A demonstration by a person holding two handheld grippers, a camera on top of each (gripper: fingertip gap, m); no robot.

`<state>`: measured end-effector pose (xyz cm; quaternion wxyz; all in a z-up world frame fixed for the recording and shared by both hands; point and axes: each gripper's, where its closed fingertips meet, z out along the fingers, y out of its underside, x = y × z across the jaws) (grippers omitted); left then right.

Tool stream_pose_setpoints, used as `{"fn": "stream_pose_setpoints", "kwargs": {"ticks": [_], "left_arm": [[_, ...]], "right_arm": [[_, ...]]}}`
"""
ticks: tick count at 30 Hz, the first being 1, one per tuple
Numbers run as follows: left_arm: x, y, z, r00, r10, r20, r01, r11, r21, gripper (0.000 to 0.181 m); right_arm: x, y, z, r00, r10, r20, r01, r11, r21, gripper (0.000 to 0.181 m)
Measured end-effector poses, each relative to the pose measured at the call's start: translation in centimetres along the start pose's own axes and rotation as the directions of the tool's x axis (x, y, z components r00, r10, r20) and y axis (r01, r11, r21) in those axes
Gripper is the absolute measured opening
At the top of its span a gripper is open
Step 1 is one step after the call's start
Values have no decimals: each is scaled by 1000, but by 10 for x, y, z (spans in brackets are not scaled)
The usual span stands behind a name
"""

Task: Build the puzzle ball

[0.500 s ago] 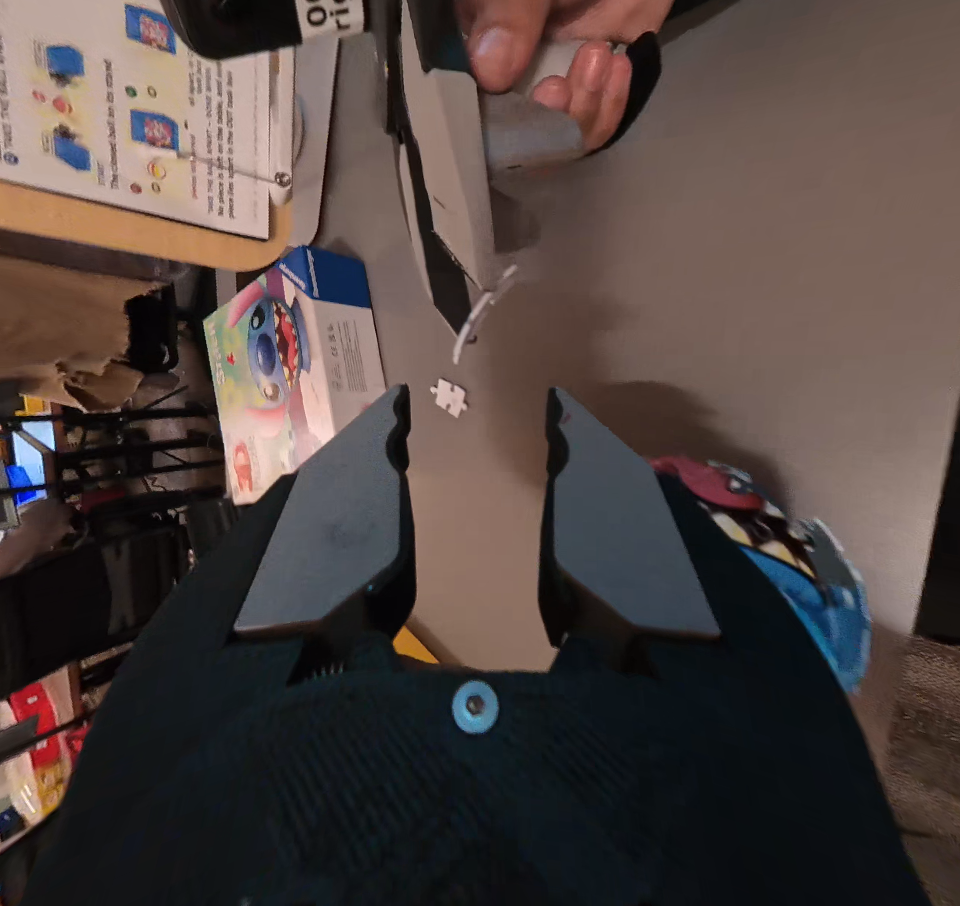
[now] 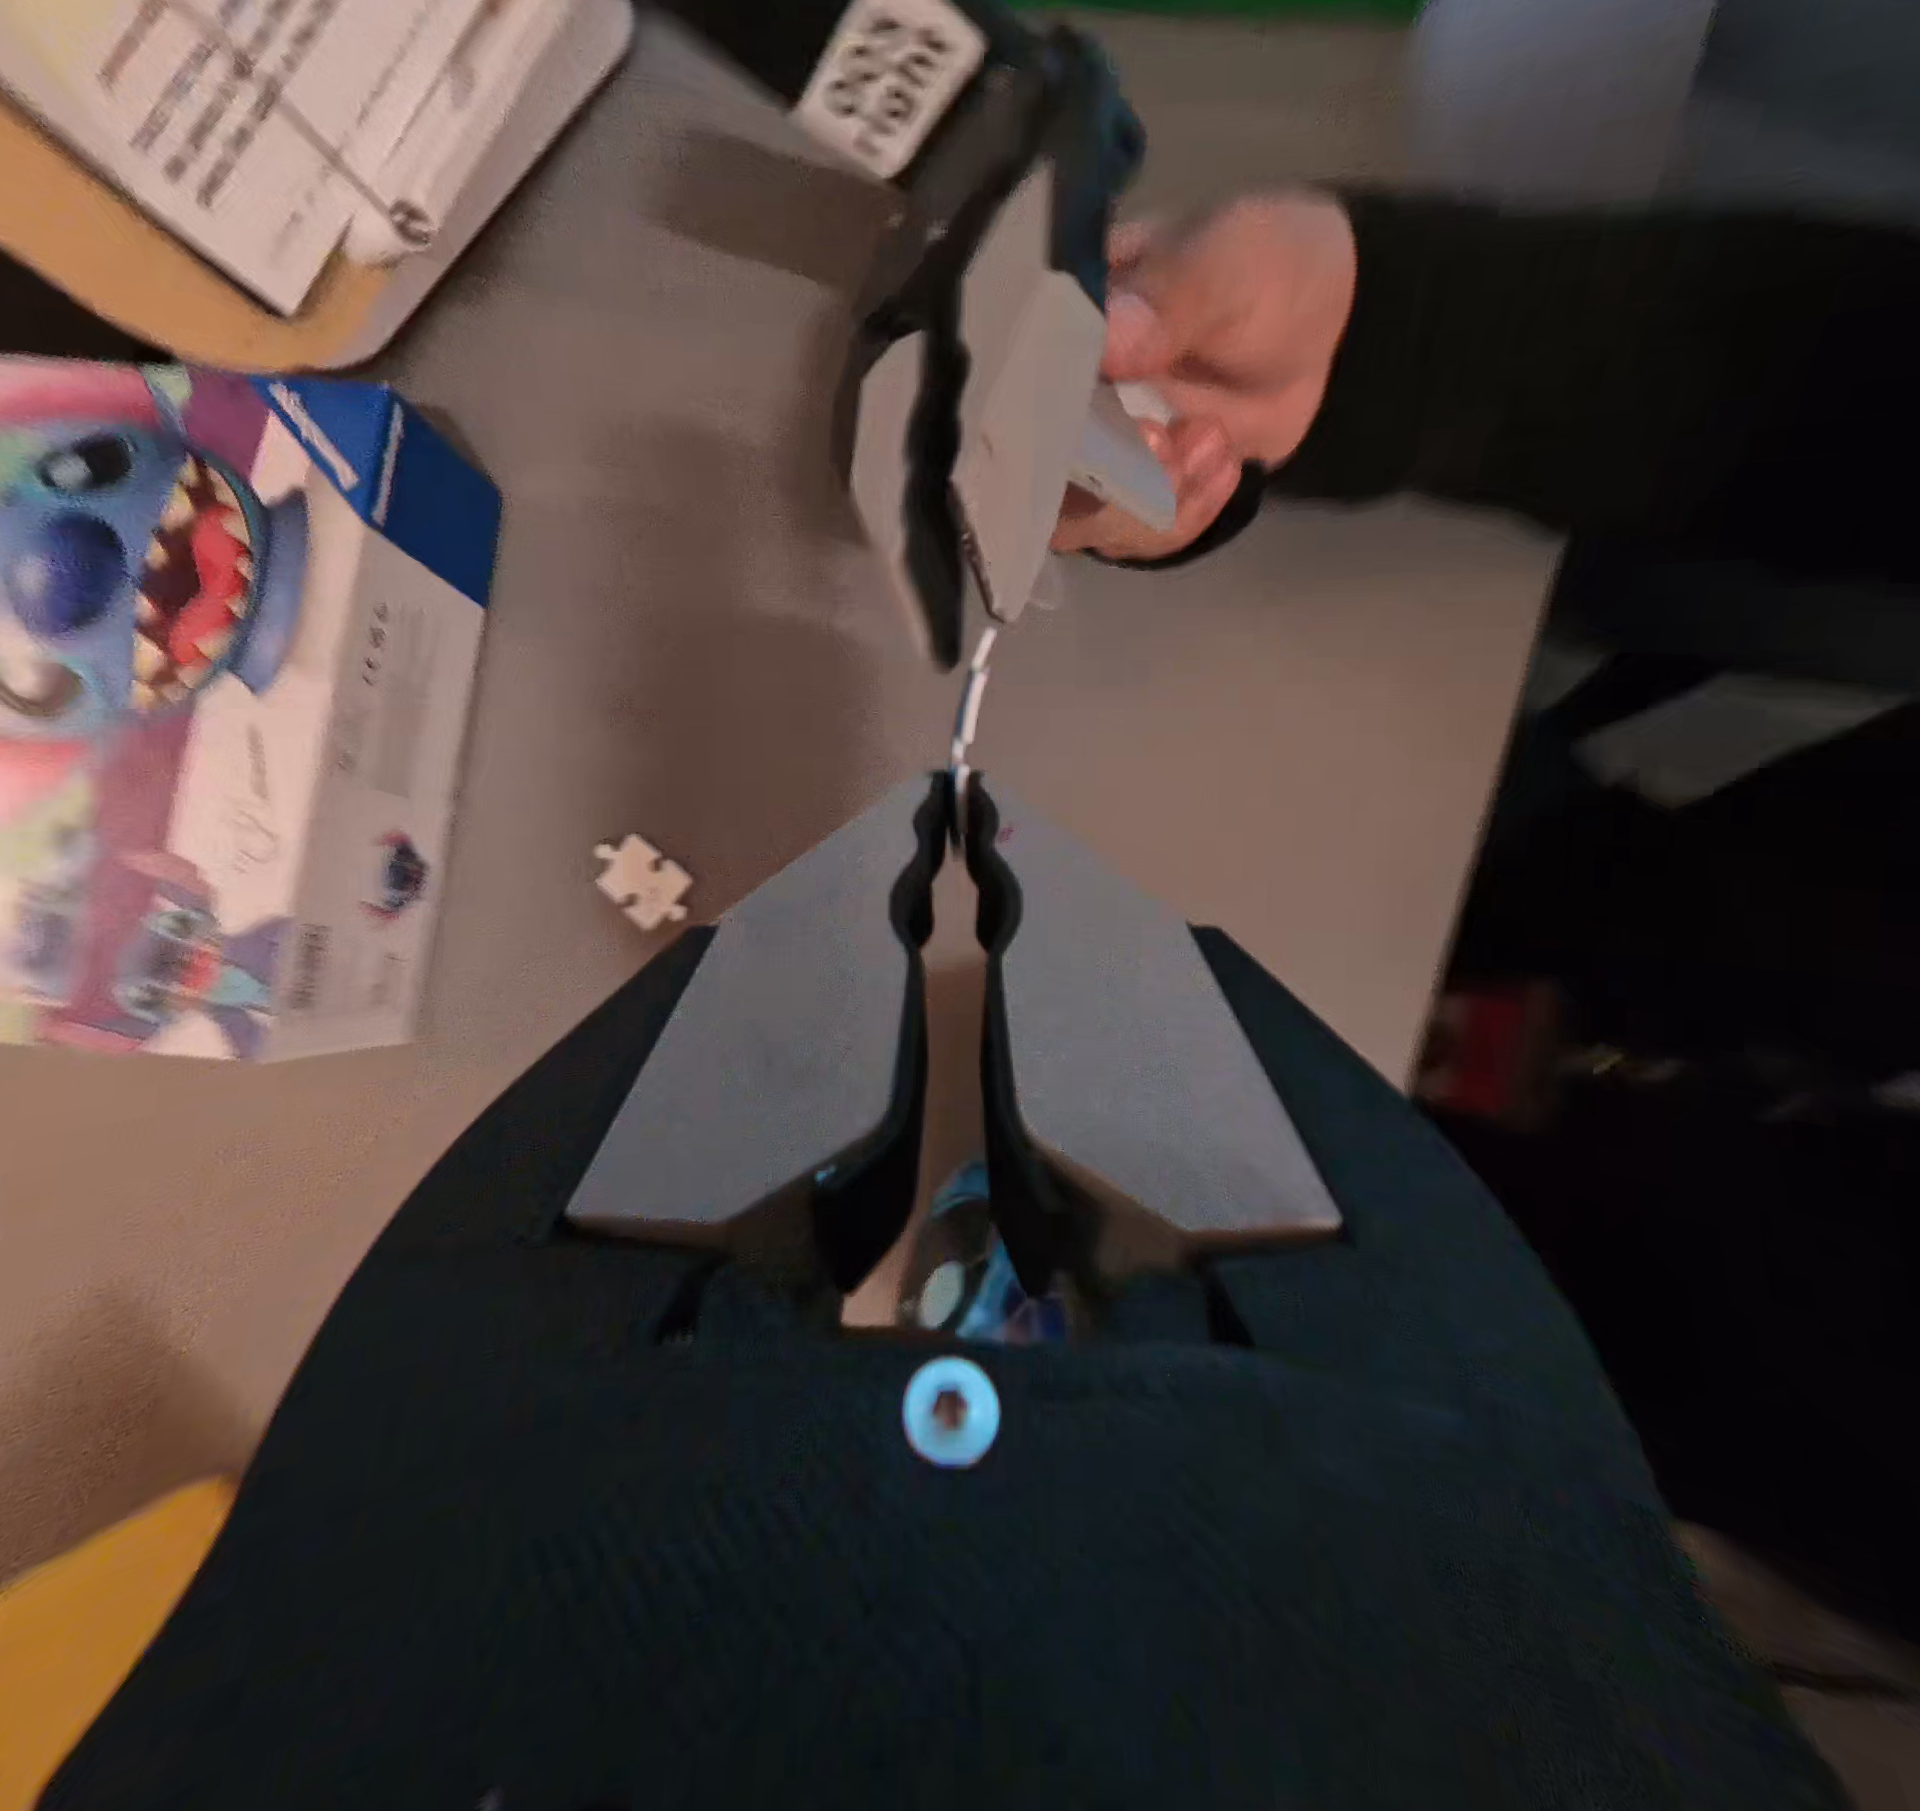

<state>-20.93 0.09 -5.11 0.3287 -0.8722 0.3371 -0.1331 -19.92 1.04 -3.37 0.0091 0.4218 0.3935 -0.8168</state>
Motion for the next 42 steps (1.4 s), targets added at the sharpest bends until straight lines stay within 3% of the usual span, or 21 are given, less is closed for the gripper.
{"fn": "stream_pose_setpoints", "kwargs": {"ticks": [2, 3, 6, 7, 10, 12, 14, 16, 21, 25, 27, 28, 29, 33, 35, 38, 40, 42], "left_arm": [[-10, -9, -12, 980, -188, -66, 194, 975, 106, 0], [-16, -12, -19, 963, -253, -88, 264, 952, 153, 0], [-17, -14, -31, 905, -381, -187, 416, 885, 210, 0], [-10, -16, -33, 876, -410, -255, 464, 860, 212, 0], [4, -18, -31, 808, -463, -364, 550, 814, 186, 0], [7, -15, -27, 773, -504, -385, 590, 795, 143, 0], [11, -12, -25, 709, -556, -434, 646, 759, 85, 0], [16, -10, -24, 659, -593, -462, 681, 732, 31, 0], [37, -2, -16, 619, -625, -476, 674, 733, -86, 0], [43, 3, -15, 609, -636, -474, 666, 735, -130, 1], [45, 4, -20, 627, -610, -485, 642, 757, -123, 10], [45, 5, -23, 645, -595, -480, 627, 771, -113, 31], [44, 6, -26, 670, -573, -472, 608, 789, -94, 35], [46, 7, -42, 780, -463, -421, 513, 858, 7, 31], [45, 11, -46, 882, -359, -307, 396, 916, 66, 35], [52, 19, -48, 997, -49, -63, 57, 992, 116, 44], [53, 26, -43, 966, 210, 149, -220, 974, 53, 55], [56, 26, -38, 831, 453, 322, -469, 883, -31, 65]], "right_arm": [[3, -9, -10, 969, -186, -164, 186, 982, -12, 0], [7, -11, -13, 909, -311, -276, 305, 950, -65, 0], [10, -13, -10, 579, -638, -509, 588, 758, -282, 49], [5, -14, -5, 436, -723, -536, 668, 659, -346, 50], [-7, -7, 14, 49, -866, -497, 761, 355, -543, 47], [-10, -2, 20, -130, -886, -444, 742, 210, -637, 57], [-17, -2, 19, -318, -871, -375, 701, 50, -711, 47], [-20, 2, 18, -457, -843, -284, 633, -85, -769, 41], [-12, 16, 28, -632, -768, -102, 481, -286, -829, 28], [-8, 25, 33, -723, -690, 14, 371, -406, -835, 15], [-7, 27, 33, -734, -679, 22, 359, -416, -836, 7], [-6, 27, 32, -733, -679, 20, 354, -408, -841, 0], [-4, 26, 30, -732, -681, 18, 353, -401, -845, 0], [-3, 30, 26, -754, -655, 55, 321, -439, -839, 0], [-4, 35, 26, -769, -634, 76, 308, -472, -826, 0], [-10, 42, 27, -785, -614, 74, 320, -505, -802, 0], [-14, 47, 28, -767, -640, 51, 369, -504, -781, 0], [-20, 53, 30, -744, -667, 30, 421, -503, -755, 0]]}}
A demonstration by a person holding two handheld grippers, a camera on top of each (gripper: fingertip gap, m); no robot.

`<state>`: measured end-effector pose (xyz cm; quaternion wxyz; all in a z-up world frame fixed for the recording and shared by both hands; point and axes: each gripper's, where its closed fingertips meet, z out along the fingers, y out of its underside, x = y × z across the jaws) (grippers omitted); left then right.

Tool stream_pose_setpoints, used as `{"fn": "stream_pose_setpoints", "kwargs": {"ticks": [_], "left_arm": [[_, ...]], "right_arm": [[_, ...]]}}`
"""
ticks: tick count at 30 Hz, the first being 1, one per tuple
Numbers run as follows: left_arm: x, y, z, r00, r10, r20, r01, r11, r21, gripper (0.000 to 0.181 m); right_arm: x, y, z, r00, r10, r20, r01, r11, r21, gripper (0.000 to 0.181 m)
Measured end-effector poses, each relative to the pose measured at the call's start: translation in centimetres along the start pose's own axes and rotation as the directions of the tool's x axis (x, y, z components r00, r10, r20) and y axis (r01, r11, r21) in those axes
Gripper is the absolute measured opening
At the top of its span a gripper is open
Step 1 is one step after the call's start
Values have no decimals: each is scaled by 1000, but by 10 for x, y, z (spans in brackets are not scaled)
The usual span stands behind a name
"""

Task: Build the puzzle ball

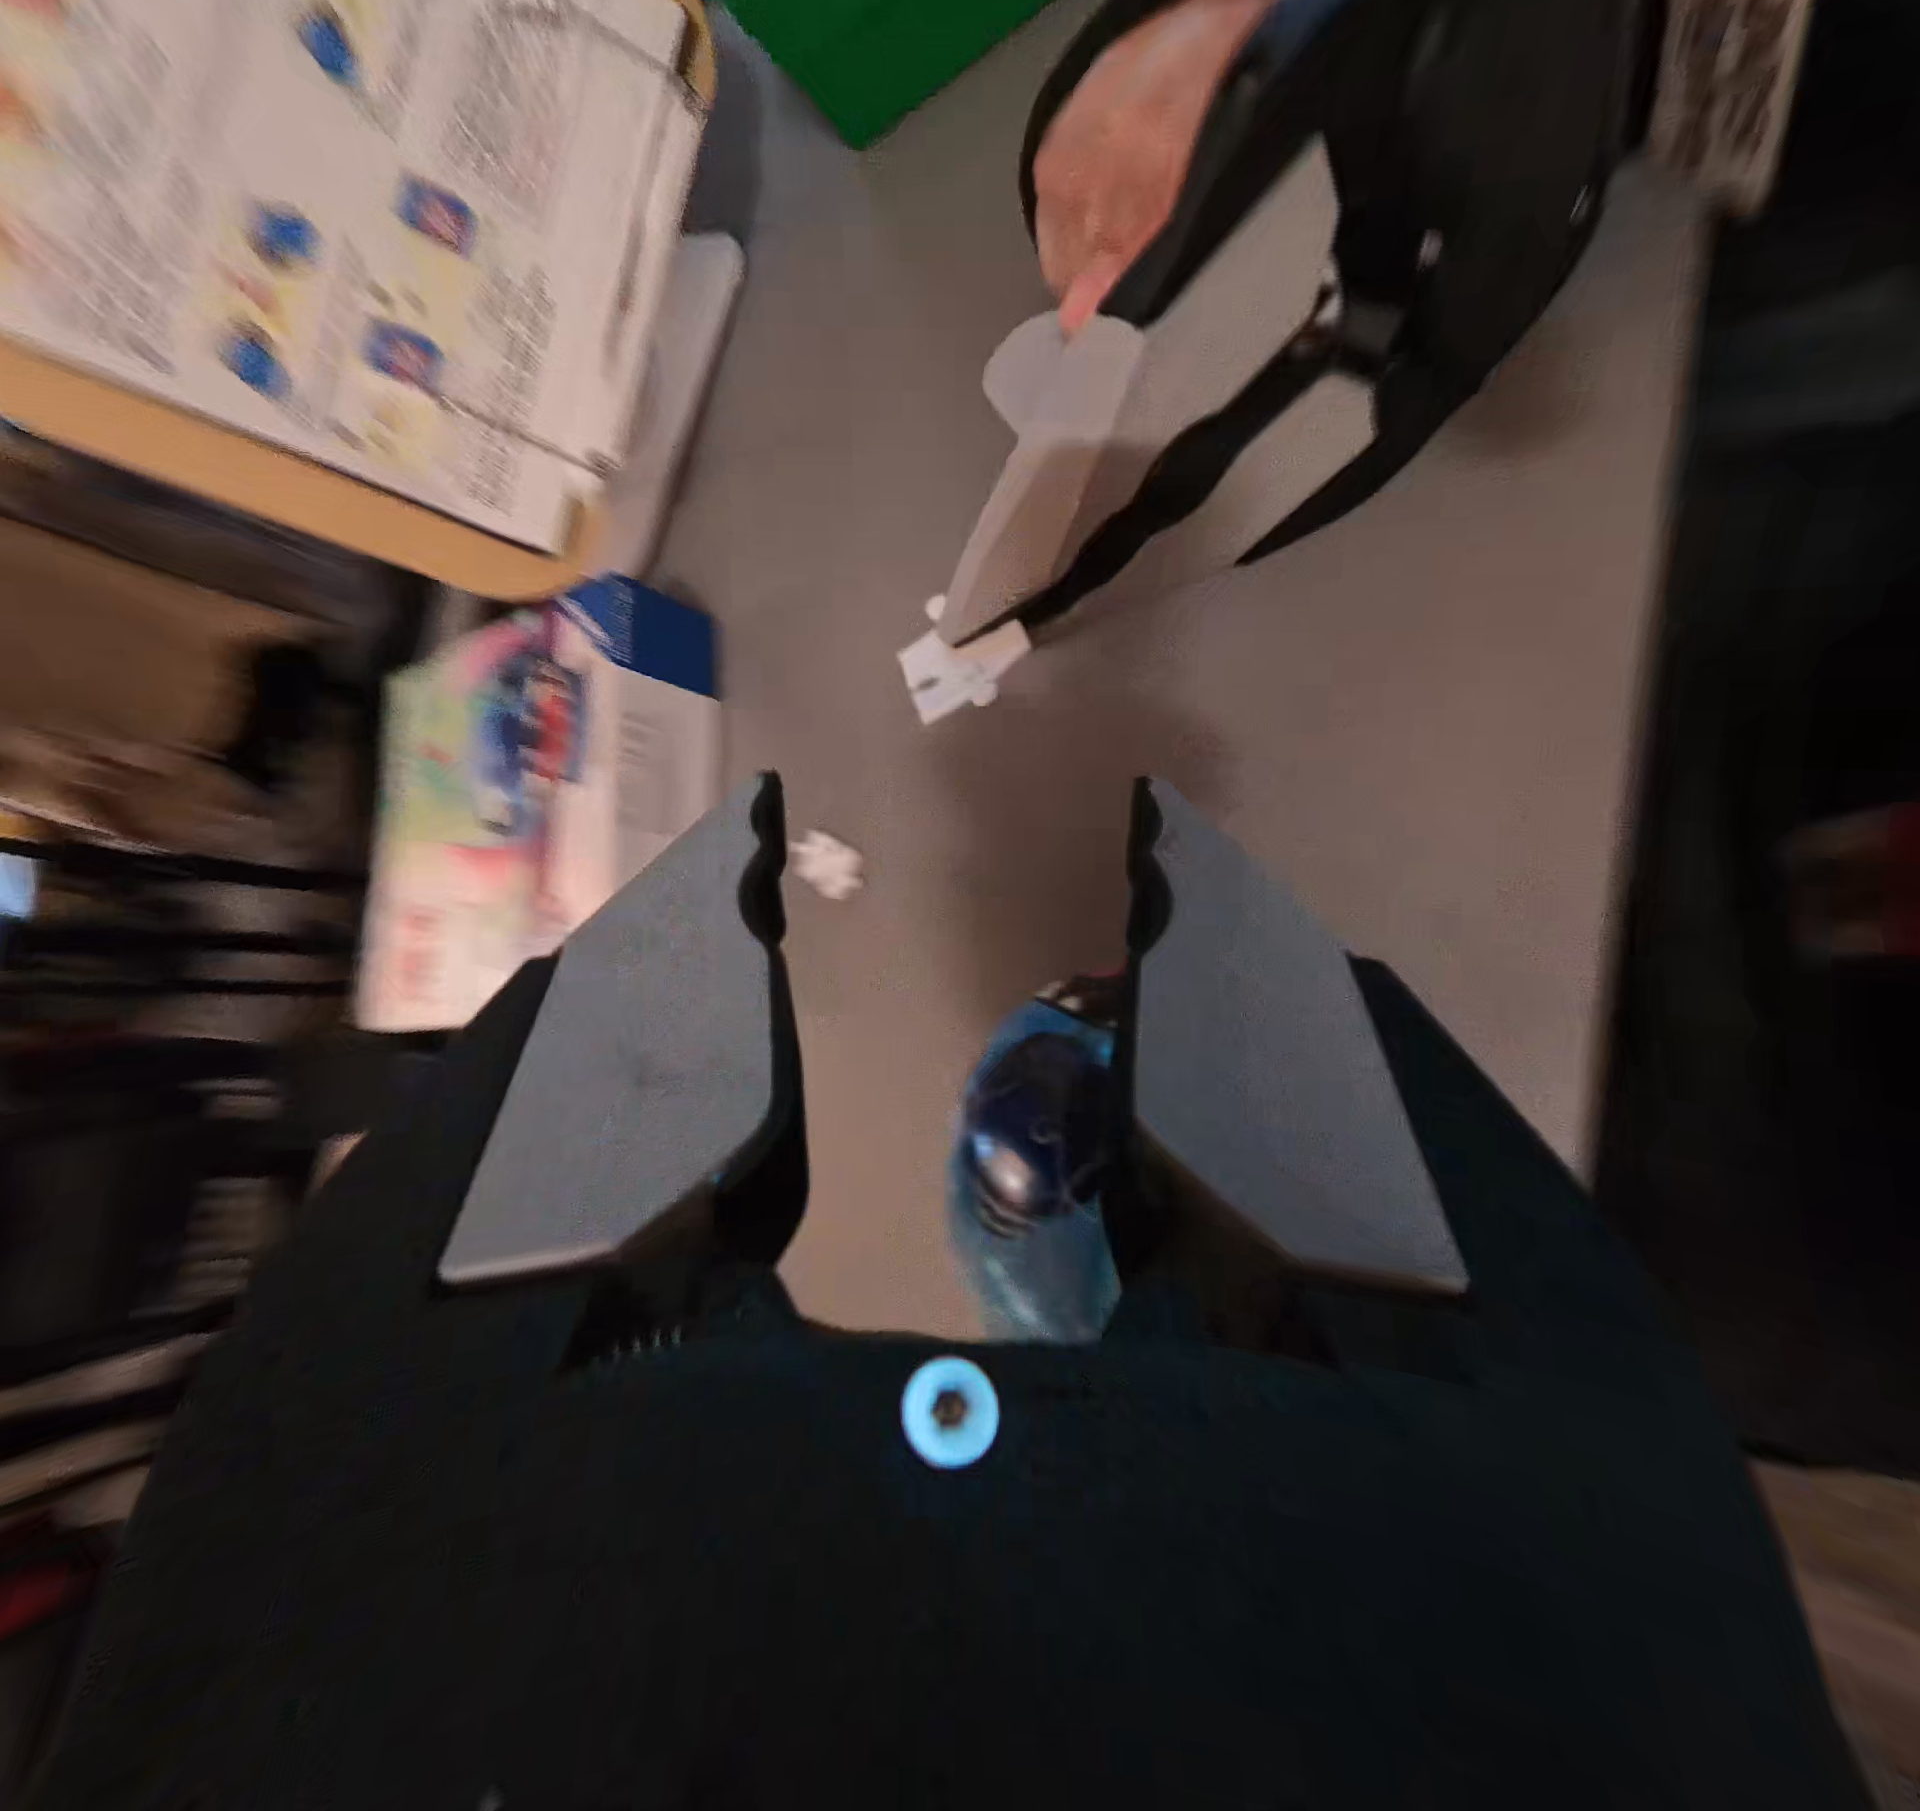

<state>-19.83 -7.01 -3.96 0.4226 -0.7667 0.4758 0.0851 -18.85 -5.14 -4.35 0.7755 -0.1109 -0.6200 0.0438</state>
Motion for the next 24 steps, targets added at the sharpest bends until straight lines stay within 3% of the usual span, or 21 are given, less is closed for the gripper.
{"fn": "stream_pose_setpoints", "kwargs": {"ticks": [3, 6, 9, 15, 24], "left_arm": [[6, -4, 7, 960, 256, 116, -254, 967, -31, 58], [3, -8, 9, 886, 421, 194, -420, 906, -48, 20], [4, -15, 6, 803, 536, 259, -544, 838, -46, 2], [11, -7, 8, 784, 570, 246, -569, 818, -84, 2], [20, -4, 13, 862, 484, 152, -483, 874, -46, 1]], "right_arm": [[2, -12, -6, 1000, 26, -1, -25, 997, 70, 0], [3, -19, -9, 999, 36, 0, -36, 994, 105, 0], [5, -20, -10, 999, -22, -41, 26, 994, 105, 0], [-4, -20, -8, 1000, -13, 13, 11, 993, 114, 0], [-15, -10, -1, 995, 40, 91, -46, 997, 59, 0]]}}
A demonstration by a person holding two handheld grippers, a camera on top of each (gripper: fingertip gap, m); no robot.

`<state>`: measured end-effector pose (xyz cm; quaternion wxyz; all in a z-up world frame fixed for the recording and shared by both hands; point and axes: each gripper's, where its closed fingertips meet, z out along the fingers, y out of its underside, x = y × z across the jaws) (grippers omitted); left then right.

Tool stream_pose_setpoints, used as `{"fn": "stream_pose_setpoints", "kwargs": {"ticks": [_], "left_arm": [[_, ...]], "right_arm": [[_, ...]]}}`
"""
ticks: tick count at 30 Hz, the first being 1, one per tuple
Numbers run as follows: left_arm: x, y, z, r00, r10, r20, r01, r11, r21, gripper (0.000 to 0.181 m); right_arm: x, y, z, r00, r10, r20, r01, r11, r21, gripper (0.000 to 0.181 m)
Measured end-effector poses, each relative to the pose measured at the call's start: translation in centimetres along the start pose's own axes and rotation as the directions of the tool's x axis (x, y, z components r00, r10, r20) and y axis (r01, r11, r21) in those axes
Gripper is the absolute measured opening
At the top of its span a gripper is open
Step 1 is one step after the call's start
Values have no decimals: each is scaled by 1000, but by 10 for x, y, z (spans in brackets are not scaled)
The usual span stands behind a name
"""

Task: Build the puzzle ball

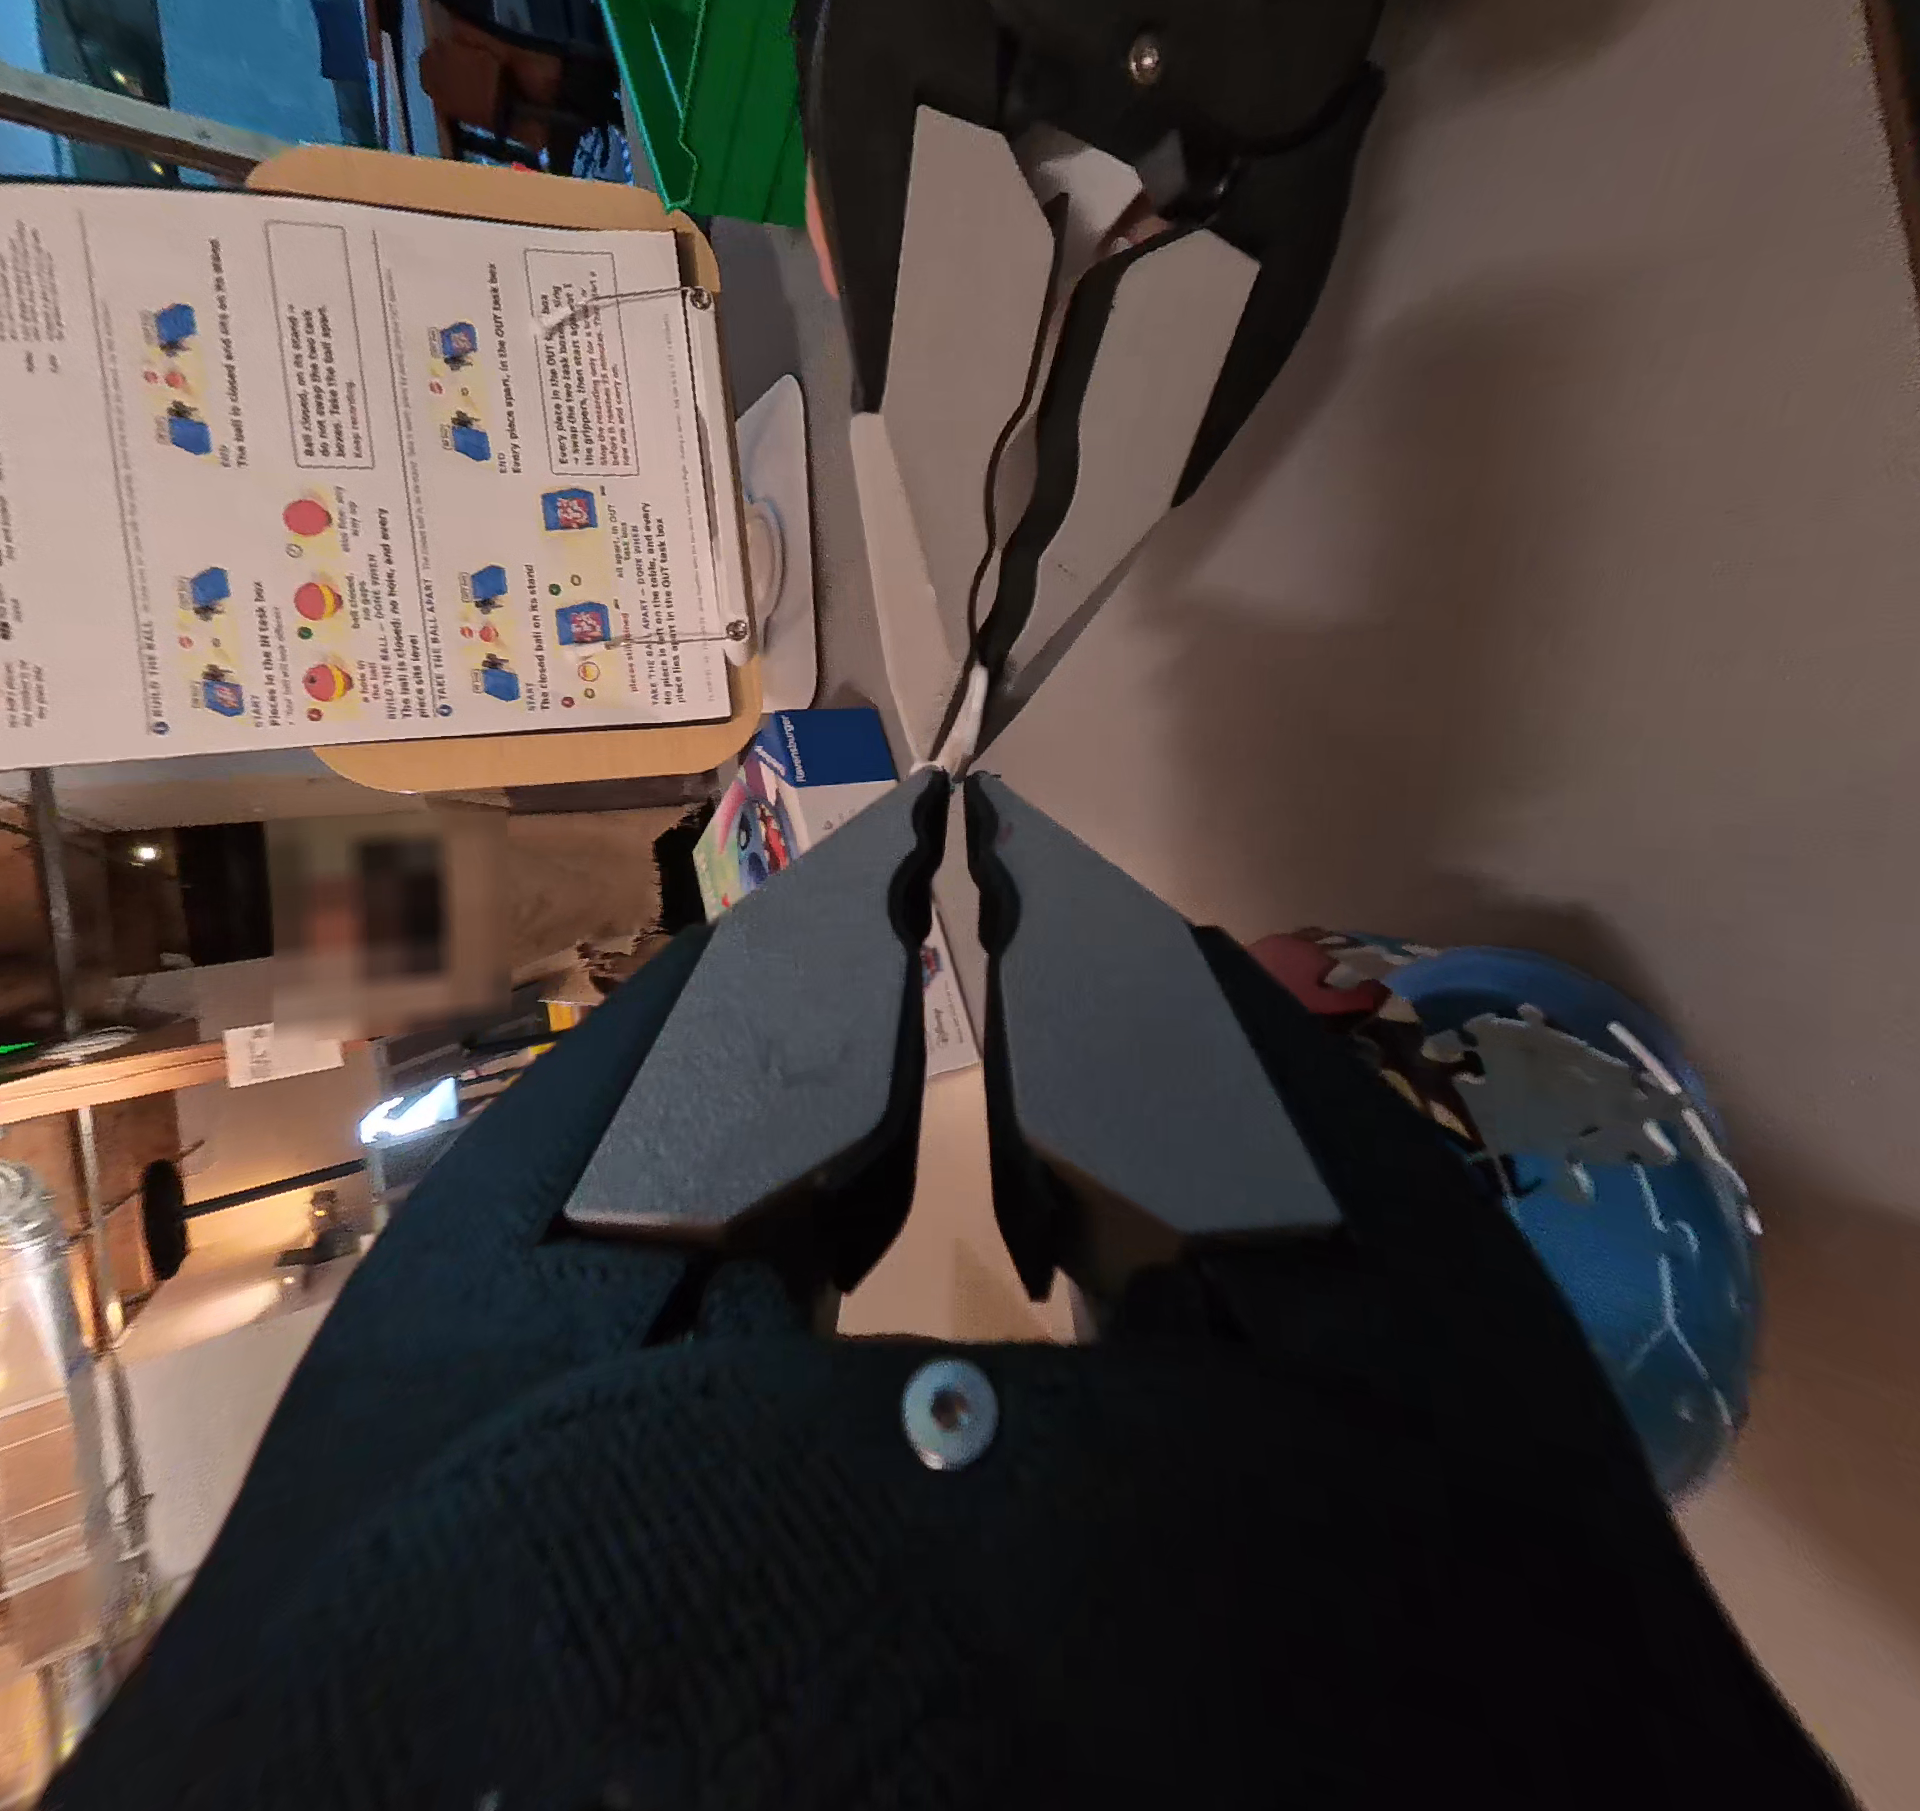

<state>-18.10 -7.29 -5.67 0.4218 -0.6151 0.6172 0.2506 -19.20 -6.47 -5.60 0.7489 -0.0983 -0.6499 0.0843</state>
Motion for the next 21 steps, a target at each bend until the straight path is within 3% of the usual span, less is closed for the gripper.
{"fn": "stream_pose_setpoints", "kwargs": {"ticks": [8, 13, 16, 21], "left_arm": [[12, 2, -7, 999, 44, -24, -44, 998, -35, 0], [15, -4, -22, 999, -9, -38, 11, 997, 72, 0], [22, -13, -31, 991, 116, 66, -121, 989, 81, 0], [45, -21, -42, 918, 333, 216, -337, 941, -18, 0]], "right_arm": [[-10, -14, -2, 999, -14, 36, 12, 999, 37, 0], [-8, -35, -9, 998, -60, -20, 62, 995, 83, 1], [-11, -48, -16, 990, -125, -60, 131, 986, 105, 0], [-23, -60, -31, 993, -115, -33, 118, 980, 160, 0]]}}
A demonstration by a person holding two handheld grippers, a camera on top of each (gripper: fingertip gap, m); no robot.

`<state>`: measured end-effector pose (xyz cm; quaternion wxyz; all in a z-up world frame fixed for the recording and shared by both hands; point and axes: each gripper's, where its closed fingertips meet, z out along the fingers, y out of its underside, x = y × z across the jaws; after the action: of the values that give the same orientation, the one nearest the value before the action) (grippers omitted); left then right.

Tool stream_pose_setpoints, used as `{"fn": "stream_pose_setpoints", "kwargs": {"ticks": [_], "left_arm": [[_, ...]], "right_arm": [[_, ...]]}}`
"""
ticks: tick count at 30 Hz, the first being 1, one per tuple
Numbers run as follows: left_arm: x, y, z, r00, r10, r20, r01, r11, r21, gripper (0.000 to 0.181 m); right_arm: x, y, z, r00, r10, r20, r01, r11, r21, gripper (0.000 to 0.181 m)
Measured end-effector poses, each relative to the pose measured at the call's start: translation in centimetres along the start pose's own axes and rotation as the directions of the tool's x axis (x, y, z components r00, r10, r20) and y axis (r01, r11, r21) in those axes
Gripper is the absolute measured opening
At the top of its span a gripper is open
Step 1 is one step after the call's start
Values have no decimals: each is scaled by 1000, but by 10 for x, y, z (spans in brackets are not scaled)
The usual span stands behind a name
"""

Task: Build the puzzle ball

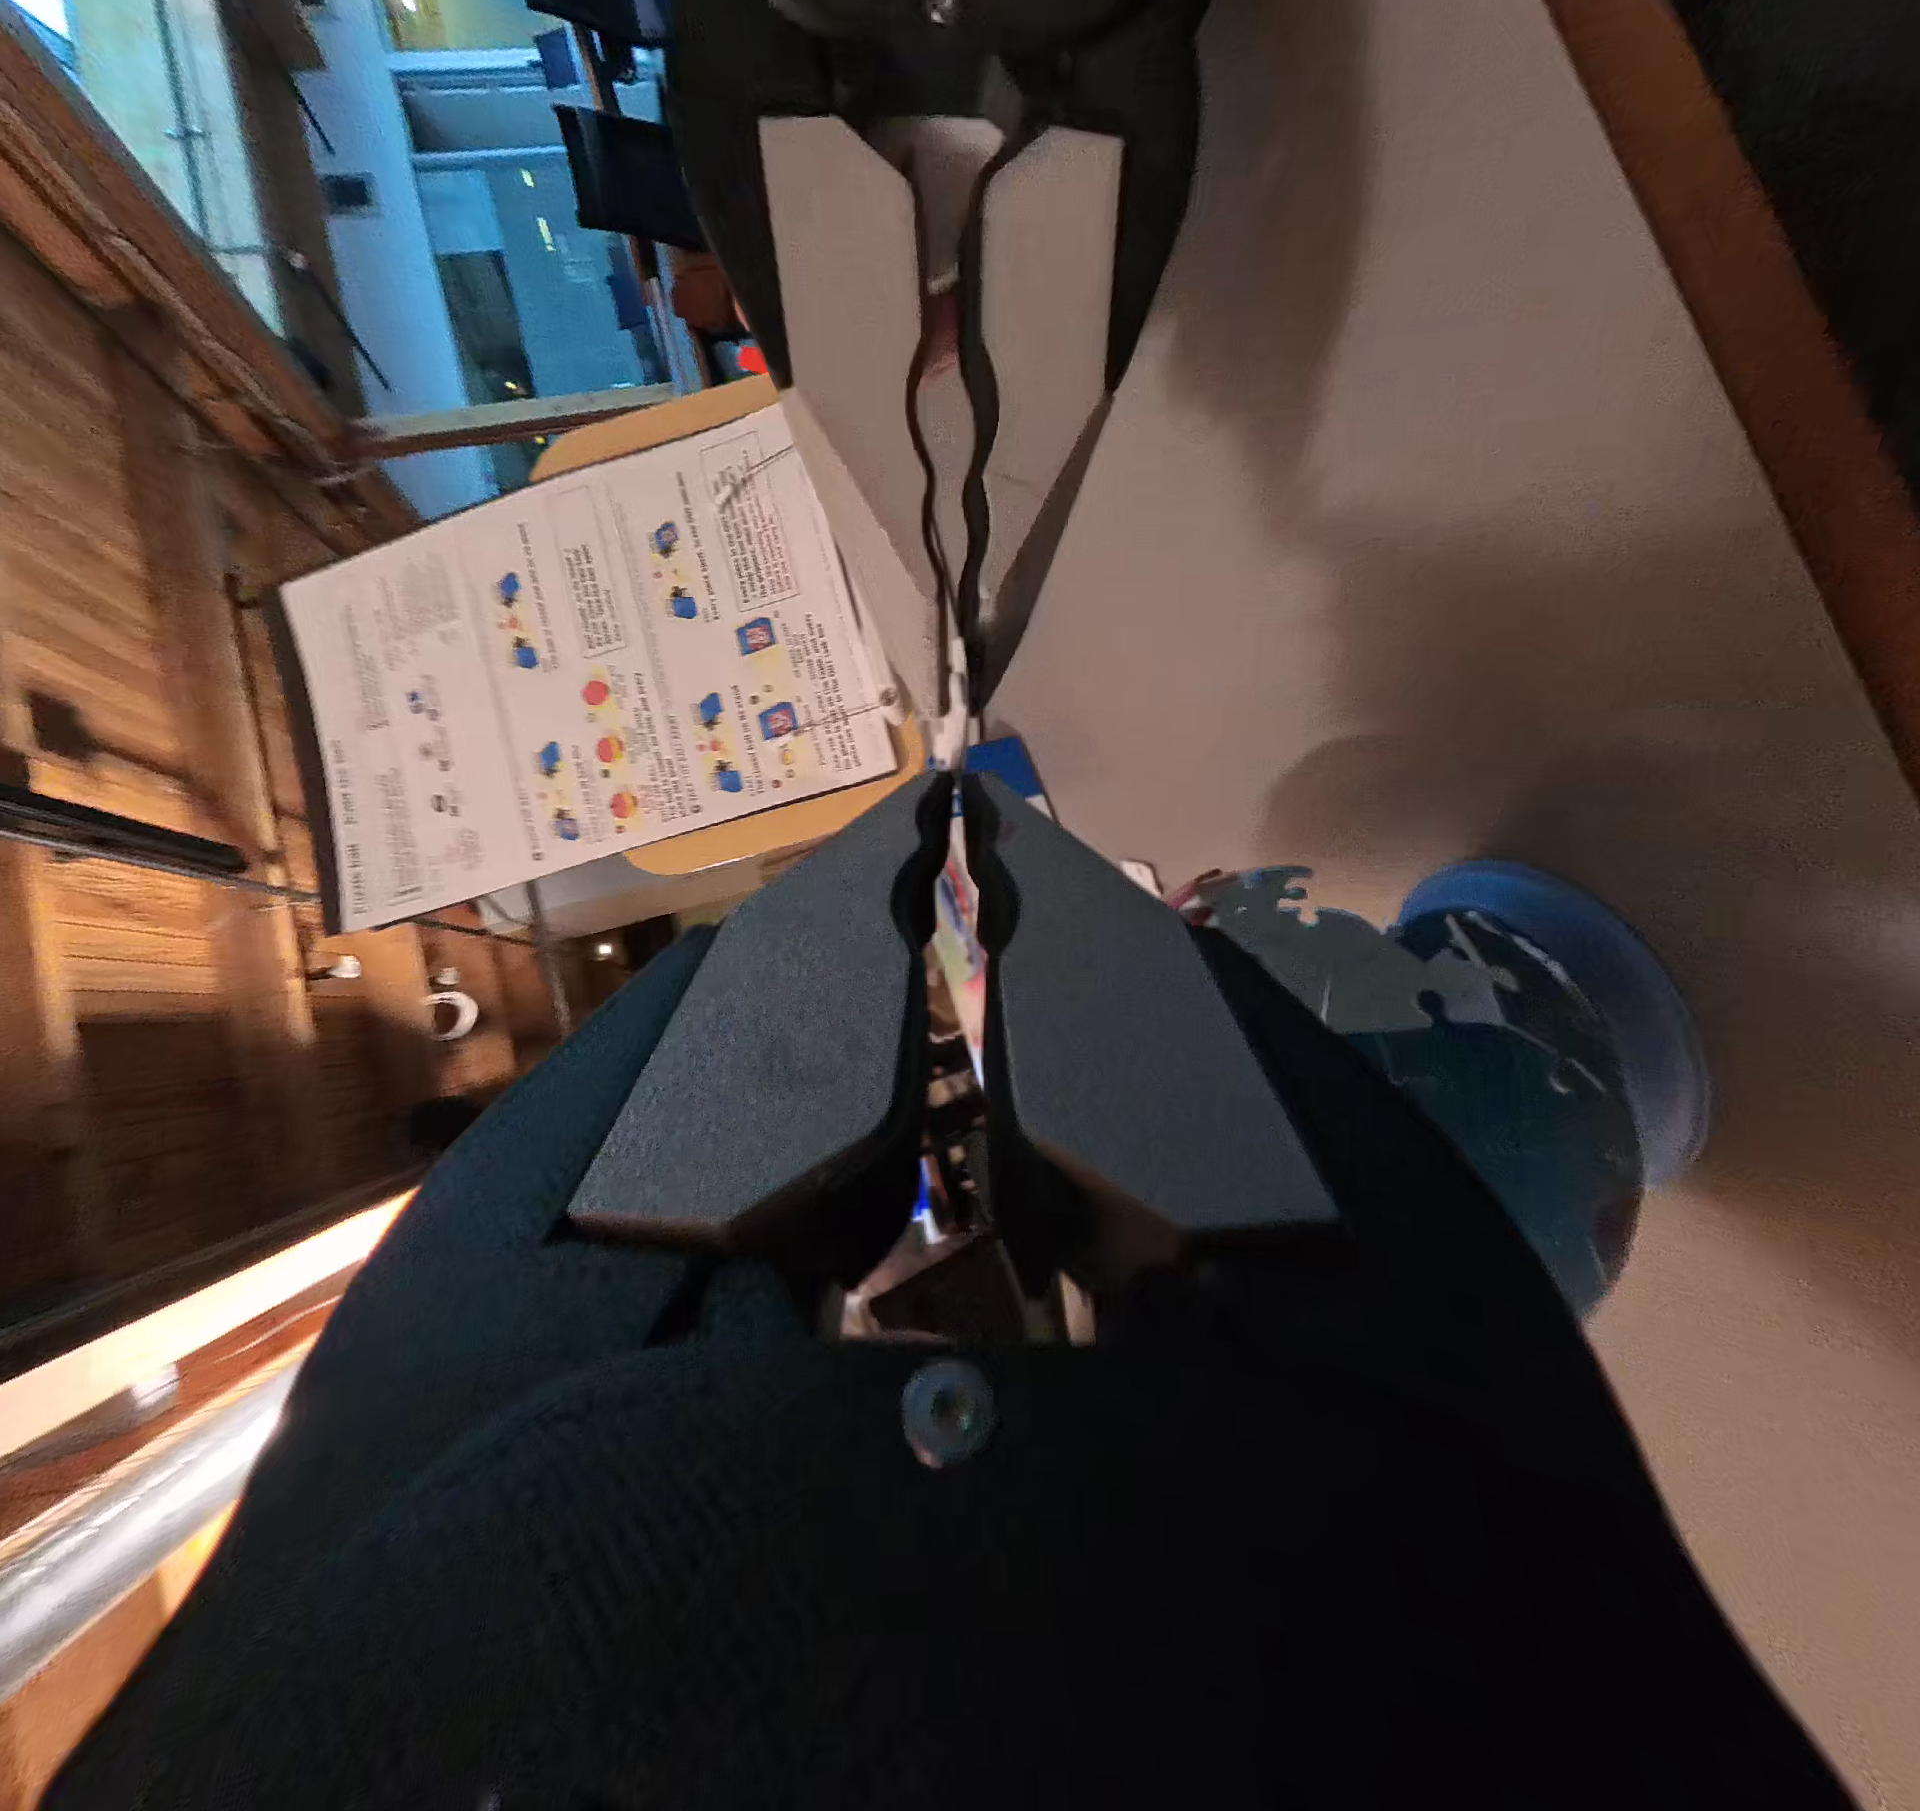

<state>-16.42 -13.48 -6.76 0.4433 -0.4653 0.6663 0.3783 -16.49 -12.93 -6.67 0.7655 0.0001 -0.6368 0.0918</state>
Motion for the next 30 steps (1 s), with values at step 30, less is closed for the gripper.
{"fn": "stream_pose_setpoints", "kwargs": {"ticks": [30], "left_arm": [[-4, 11, 9, 999, -53, 9, 53, 999, 8, 0]], "right_arm": [[-3, 3, 0, 999, 30, 30, -30, 1000, -2, 0]]}}
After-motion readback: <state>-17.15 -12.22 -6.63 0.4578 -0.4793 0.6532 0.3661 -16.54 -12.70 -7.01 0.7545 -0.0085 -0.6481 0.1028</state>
